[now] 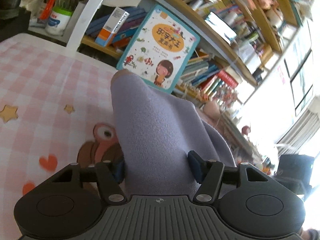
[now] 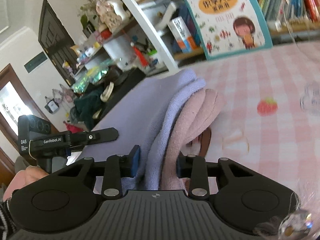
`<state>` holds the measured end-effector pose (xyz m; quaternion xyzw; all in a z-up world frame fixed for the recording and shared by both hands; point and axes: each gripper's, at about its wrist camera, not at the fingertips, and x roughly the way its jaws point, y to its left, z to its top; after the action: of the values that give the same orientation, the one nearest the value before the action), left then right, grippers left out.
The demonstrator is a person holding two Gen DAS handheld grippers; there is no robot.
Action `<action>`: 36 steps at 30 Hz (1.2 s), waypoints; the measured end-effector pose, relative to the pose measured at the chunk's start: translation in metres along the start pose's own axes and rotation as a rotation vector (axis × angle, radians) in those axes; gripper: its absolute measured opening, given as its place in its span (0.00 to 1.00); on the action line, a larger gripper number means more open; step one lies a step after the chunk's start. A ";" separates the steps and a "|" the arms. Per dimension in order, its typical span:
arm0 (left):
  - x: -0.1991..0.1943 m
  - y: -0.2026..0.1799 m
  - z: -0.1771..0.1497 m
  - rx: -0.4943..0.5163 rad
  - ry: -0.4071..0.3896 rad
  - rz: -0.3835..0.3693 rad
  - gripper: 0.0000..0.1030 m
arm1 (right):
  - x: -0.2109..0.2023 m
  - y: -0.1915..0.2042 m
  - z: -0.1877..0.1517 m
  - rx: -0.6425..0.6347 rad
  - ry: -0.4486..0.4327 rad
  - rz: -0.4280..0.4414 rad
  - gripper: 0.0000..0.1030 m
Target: Fold clothes
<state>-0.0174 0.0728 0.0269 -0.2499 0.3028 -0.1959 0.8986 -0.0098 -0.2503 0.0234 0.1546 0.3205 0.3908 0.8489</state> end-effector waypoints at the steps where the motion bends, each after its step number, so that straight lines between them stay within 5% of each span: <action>1: 0.005 0.003 0.008 -0.008 -0.001 -0.002 0.60 | 0.004 -0.002 0.007 -0.006 -0.004 -0.003 0.30; 17: 0.108 0.042 0.105 0.055 -0.050 0.067 0.60 | 0.095 -0.059 0.108 -0.055 -0.045 -0.098 0.30; 36: 0.160 0.055 0.132 0.099 -0.083 0.144 0.60 | 0.144 -0.108 0.141 -0.054 -0.061 -0.117 0.30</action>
<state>0.1964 0.0795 0.0158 -0.1908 0.2723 -0.1350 0.9334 0.2157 -0.2120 0.0119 0.1243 0.2922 0.3441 0.8836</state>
